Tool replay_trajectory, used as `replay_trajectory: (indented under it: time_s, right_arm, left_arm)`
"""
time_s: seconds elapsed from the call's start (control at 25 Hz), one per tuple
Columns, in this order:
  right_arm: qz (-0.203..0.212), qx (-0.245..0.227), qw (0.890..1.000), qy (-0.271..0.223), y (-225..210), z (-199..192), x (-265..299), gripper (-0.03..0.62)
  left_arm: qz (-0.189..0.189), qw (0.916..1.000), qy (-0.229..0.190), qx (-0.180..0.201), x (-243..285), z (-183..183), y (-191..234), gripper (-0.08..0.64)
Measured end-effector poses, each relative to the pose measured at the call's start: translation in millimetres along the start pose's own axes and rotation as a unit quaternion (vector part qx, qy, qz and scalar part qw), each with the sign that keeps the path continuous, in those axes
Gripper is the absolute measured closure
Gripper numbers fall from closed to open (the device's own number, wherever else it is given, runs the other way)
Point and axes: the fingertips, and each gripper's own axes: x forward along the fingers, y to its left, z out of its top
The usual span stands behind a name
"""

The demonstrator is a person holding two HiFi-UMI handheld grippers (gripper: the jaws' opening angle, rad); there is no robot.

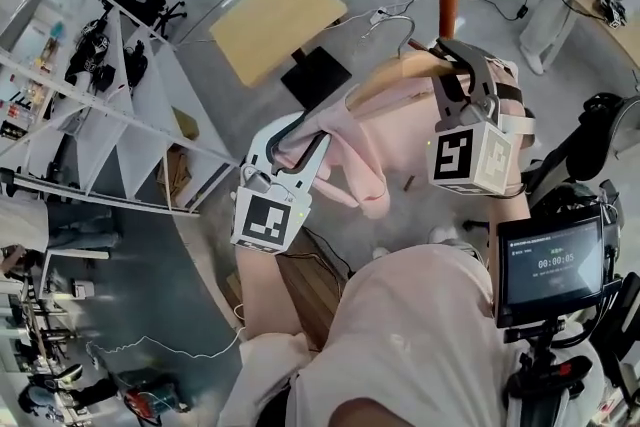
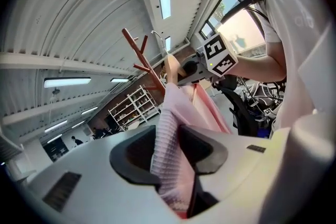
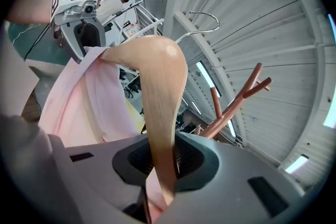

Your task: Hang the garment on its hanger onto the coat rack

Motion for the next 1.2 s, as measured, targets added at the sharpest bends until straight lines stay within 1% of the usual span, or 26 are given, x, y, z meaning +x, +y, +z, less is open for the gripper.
replay_trajectory:
  time_s: [0.08, 0.2, 0.36, 0.56, 0.76, 0.92, 1.2]
  right_arm:
    - [-0.013, -0.004, 1.0, 0.002, -13.1, -2.5, 1.3, 0.52]
    - [-0.032, -0.009, 0.999, 0.003, -37.5, -5.8, 2.7, 0.52]
    - [-0.053, -0.013, 0.999, 0.004, -83.4, -13.9, -12.4, 0.52]
    - [-0.077, -0.01, 0.997, 0.012, -126.7, -21.9, -10.1, 0.52]
    - [-0.072, -0.007, 0.997, 0.006, -157.7, -34.5, 13.3, 0.52]
    - [-0.067, -0.004, 0.998, 0.003, -173.8, -36.2, 22.3, 0.52]
    - [-0.074, -0.002, 0.997, -0.009, -198.9, -36.3, 32.2, 0.52]
  left_arm:
    - [-0.009, 0.9998, -0.004, 0.019, 9.5, 7.3, 1.3, 0.425]
    - [-0.014, 0.9991, -0.02, 0.035, 23.3, 24.9, 8.5, 0.425]
    - [-0.014, 0.9981, -0.043, 0.043, 36.6, 72.2, 9.3, 0.425]
    - [-0.018, 0.9961, -0.067, 0.055, 55.0, 108.2, 24.3, 0.425]
    - [-0.028, 0.9954, -0.061, 0.068, 84.6, 128.2, 38.5, 0.43]
    - [-0.03, 0.9945, -0.062, 0.079, 96.2, 140.9, 48.7, 0.43]
    - [-0.021, 0.993, -0.073, 0.09, 112.7, 159.7, 61.6, 0.43]
